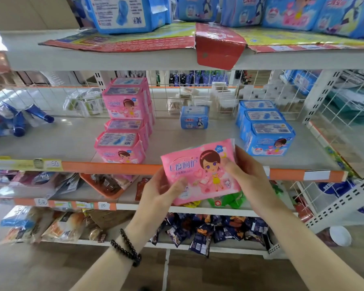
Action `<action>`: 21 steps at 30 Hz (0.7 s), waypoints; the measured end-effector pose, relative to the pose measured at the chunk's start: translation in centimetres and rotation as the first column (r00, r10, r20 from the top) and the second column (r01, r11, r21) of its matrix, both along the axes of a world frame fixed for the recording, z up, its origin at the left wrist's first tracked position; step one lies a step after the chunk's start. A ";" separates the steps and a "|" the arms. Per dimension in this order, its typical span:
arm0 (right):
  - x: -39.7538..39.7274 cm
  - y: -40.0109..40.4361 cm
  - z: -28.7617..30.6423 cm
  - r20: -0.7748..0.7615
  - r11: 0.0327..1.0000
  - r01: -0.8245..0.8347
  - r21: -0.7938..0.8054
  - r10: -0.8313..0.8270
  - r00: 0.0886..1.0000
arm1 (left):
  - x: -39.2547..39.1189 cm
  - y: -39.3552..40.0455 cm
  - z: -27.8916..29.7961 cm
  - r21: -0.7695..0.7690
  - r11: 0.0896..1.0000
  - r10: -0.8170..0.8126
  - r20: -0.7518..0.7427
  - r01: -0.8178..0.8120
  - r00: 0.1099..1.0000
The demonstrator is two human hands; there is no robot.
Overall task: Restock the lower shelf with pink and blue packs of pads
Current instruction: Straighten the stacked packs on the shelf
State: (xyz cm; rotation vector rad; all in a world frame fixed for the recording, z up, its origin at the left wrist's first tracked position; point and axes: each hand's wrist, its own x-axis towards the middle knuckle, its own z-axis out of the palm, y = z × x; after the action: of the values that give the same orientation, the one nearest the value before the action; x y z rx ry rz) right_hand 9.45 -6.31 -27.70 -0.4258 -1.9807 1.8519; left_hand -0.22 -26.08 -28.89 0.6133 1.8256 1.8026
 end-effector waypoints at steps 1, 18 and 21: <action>-0.1 -0.3 -0.1 0.016 0.999 -0.004 0.043 0.003 1.000 | 0.2 0.1 0.0 -0.016 1.000 0.003 0.003 -0.003 1.000; -1.6 -2.1 -0.3 0.069 0.988 -0.086 0.131 0.078 0.995 | 0.5 -1.4 -0.3 -0.026 0.986 0.165 0.091 -0.163 0.982; -1.8 -2.3 -0.6 0.041 0.988 -0.041 0.147 0.035 0.999 | 0.6 -1.6 0.2 -0.021 0.979 0.203 0.078 -0.202 0.976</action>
State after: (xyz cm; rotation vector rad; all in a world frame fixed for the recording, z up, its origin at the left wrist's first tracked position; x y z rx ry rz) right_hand 7.67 -8.62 -28.27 -0.3845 -2.1481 1.7161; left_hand 0.33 -27.68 -28.71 0.3549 1.9022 1.9144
